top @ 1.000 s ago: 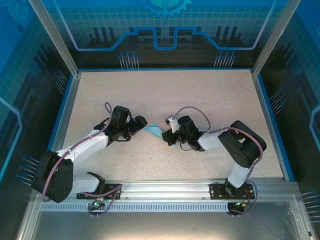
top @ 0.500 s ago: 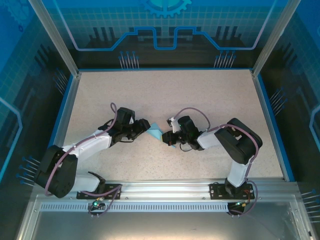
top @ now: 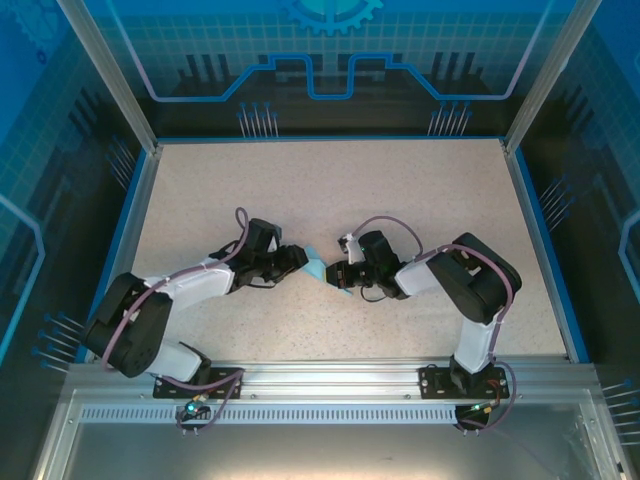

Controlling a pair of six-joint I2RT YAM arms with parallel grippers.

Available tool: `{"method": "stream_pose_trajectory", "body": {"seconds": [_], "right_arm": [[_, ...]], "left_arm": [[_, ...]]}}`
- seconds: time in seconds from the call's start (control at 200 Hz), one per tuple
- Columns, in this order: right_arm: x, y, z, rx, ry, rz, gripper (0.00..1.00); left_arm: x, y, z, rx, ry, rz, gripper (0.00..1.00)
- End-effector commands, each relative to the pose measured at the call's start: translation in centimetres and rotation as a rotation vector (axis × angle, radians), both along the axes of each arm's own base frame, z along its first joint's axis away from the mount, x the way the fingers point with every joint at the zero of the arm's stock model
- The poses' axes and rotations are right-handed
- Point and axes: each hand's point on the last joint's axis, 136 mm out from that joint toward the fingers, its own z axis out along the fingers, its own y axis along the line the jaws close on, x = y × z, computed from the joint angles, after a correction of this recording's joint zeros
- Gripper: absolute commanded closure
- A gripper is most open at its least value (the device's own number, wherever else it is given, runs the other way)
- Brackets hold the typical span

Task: Fold a paper plane with a square sheet of paper (pick it up from the middle)
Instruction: Fold the wing for the fifth time at the center of the table.

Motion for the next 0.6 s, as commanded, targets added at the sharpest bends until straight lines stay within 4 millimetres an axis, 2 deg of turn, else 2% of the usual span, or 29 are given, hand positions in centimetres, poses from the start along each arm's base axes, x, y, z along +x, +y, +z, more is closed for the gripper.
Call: {"method": "stream_pose_trajectory", "body": {"seconds": [0.0, 0.285, 0.595], "right_arm": [[0.7, -0.7, -1.1, 0.001, 0.06, -0.043, 0.95], [0.8, -1.3, -2.0, -0.012, 0.121, -0.068, 0.95], [0.9, -1.7, -3.2, -0.021, 0.224, -0.099, 0.95]], "left_arm": [[0.0, -1.1, 0.0, -0.017, -0.016, -0.049, 0.55], [0.3, -2.2, -0.5, -0.023, -0.011, -0.085, 0.62], [1.1, -3.7, -0.2, -0.039, -0.046, -0.125, 0.71]]}}
